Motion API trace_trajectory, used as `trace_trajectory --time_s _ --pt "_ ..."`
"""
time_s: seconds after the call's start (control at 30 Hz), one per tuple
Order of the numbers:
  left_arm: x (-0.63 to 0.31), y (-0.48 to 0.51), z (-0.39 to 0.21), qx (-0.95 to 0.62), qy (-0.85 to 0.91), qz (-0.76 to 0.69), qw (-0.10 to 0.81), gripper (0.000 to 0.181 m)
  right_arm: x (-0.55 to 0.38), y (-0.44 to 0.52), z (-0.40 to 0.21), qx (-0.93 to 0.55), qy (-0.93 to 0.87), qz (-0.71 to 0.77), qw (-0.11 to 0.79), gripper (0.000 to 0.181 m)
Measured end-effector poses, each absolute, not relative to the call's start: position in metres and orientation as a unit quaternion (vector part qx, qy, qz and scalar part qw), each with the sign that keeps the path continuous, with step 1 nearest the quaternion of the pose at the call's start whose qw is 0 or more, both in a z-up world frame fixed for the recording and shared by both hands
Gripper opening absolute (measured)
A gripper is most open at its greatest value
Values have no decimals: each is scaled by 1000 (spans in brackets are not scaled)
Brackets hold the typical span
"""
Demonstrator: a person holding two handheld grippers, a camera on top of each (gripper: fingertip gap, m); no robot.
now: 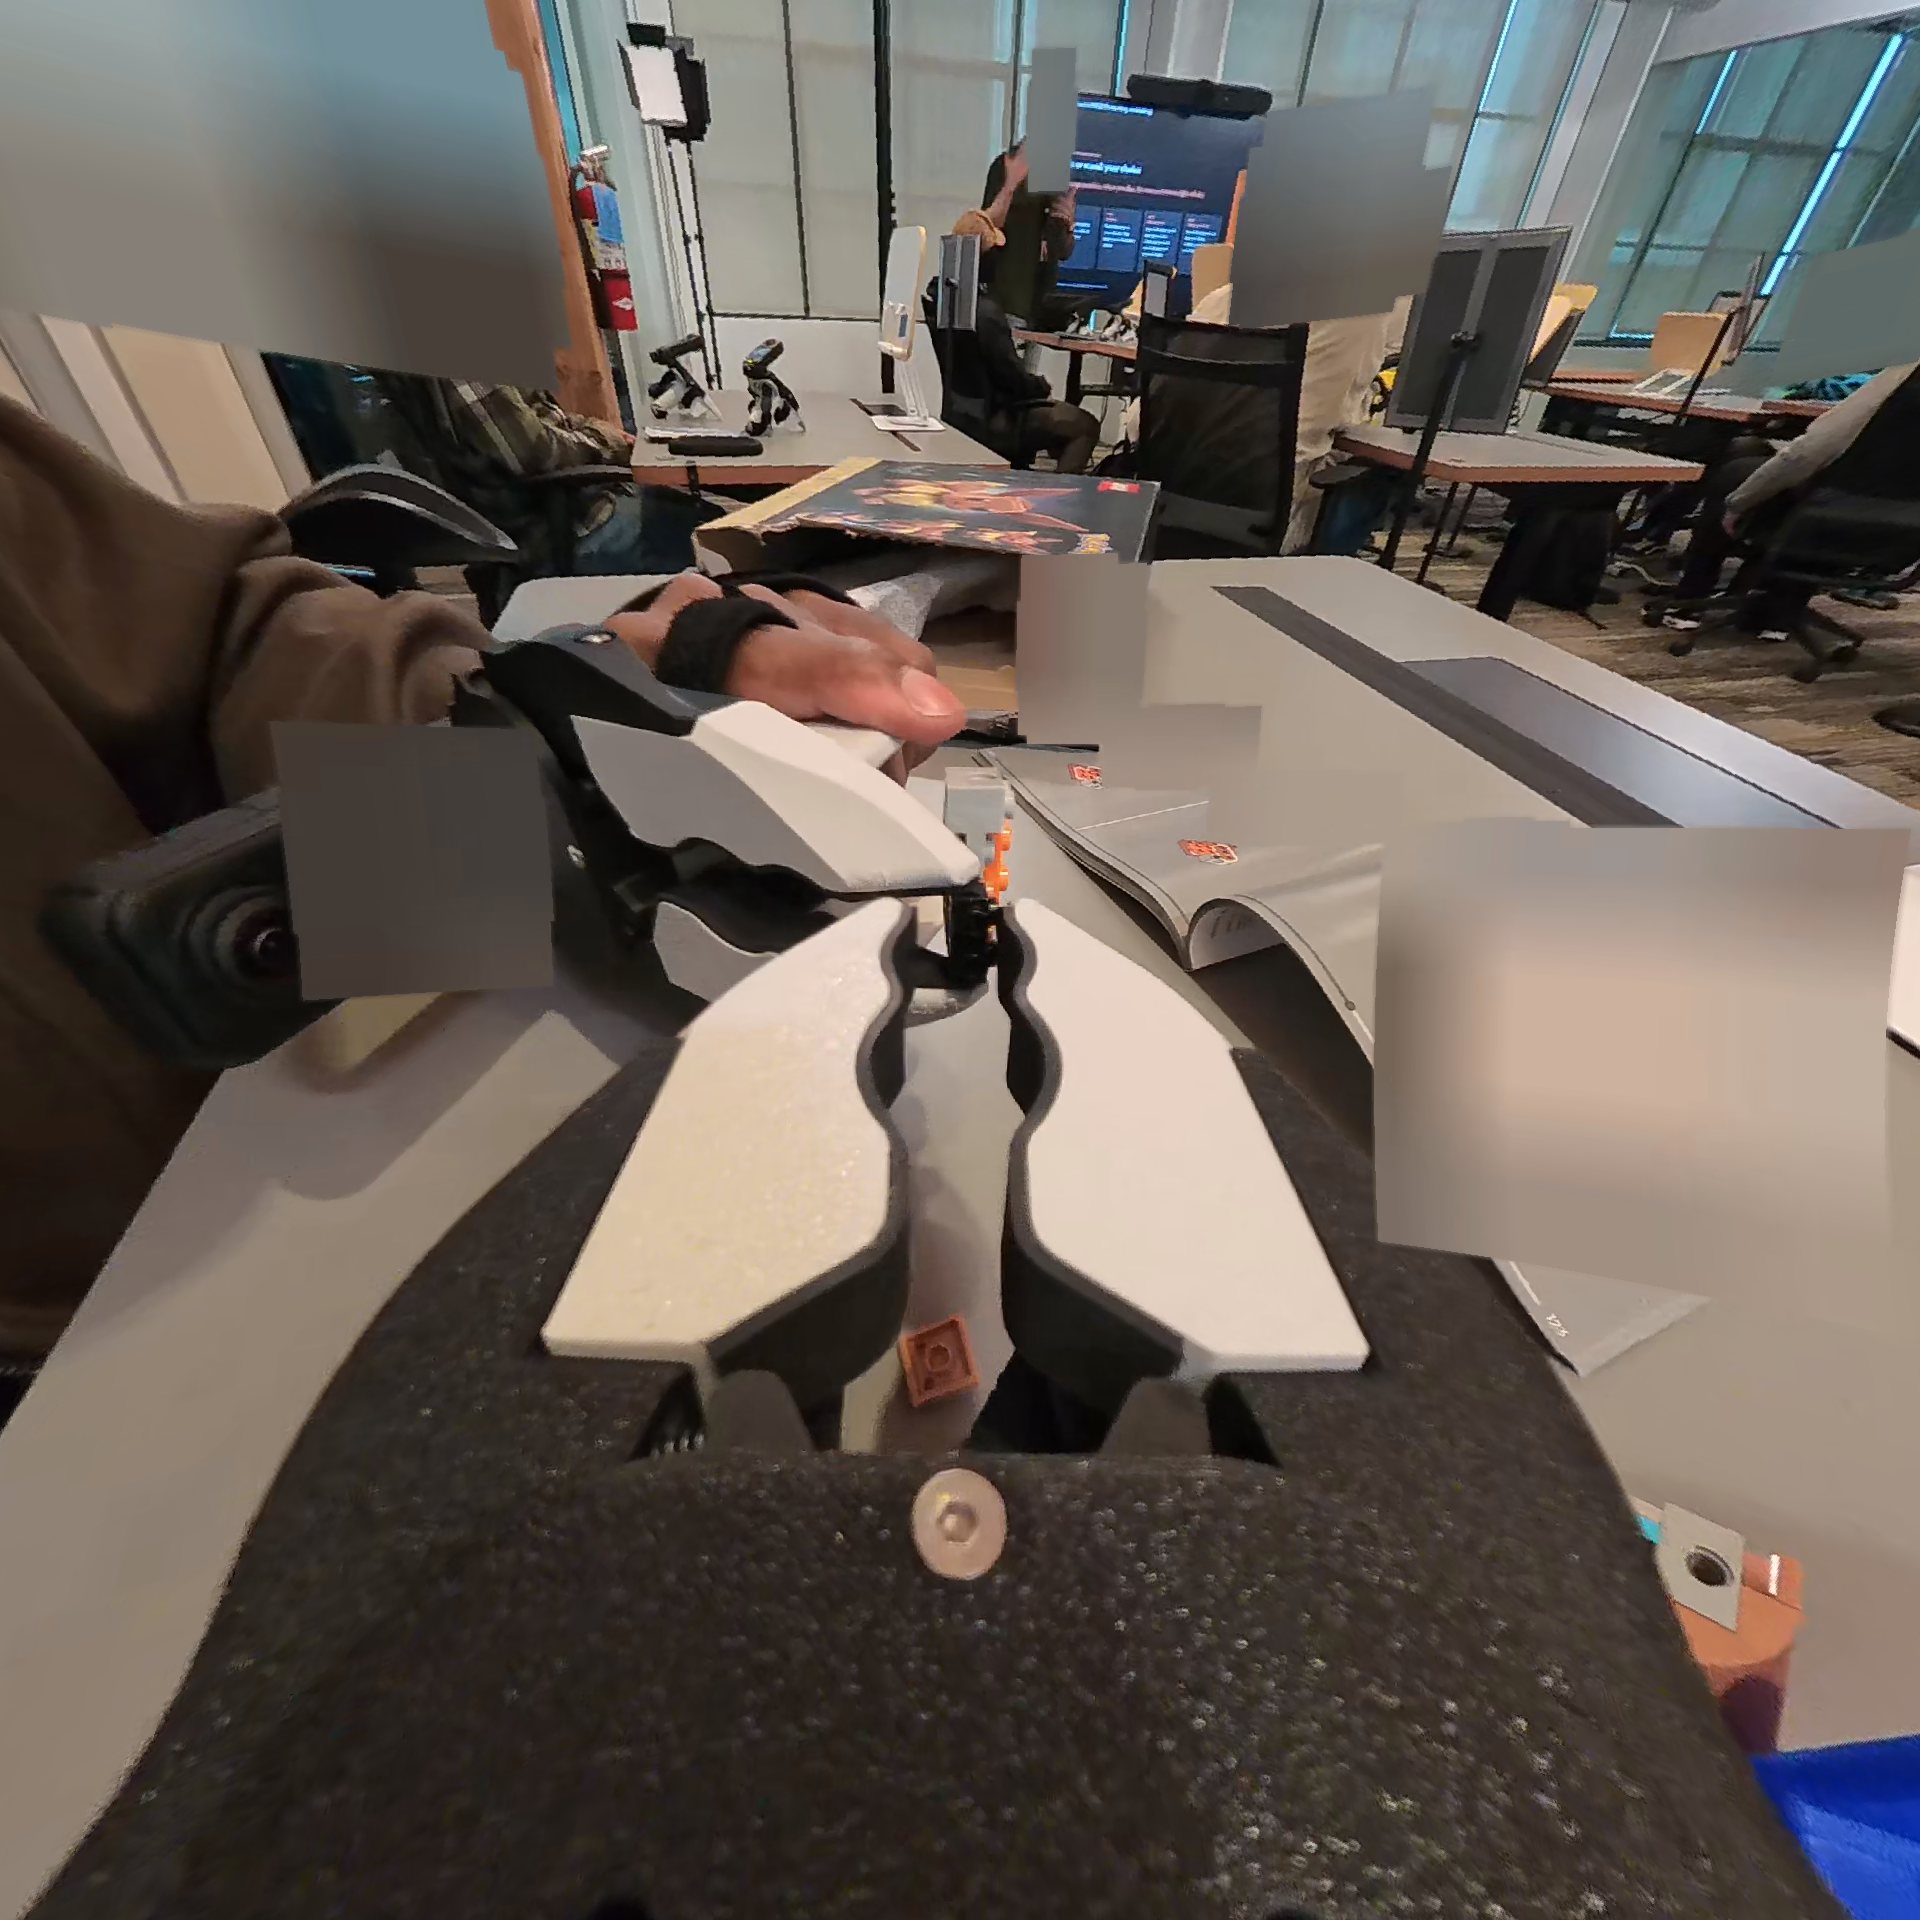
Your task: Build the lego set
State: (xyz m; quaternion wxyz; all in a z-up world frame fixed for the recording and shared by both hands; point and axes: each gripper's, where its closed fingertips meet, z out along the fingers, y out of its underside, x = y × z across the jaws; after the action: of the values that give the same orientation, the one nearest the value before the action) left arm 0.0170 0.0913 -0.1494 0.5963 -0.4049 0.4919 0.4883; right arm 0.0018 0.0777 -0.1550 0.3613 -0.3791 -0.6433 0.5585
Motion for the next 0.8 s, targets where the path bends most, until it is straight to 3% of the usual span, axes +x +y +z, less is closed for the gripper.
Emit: trace_trajectory --time_s 0.53,0.67,0.8 --pt "16 86 -147 -433 478 428 633 23 -1 90 -155 -370 -651 504 431 8" --pt "14 76 -130 -474 424 306 709 29 3 91 -150 -328 -661 484 470 8" --pt "14 71 -123 -561 352 37 748 32 13 88 -142 -231 -672 453 539 8"
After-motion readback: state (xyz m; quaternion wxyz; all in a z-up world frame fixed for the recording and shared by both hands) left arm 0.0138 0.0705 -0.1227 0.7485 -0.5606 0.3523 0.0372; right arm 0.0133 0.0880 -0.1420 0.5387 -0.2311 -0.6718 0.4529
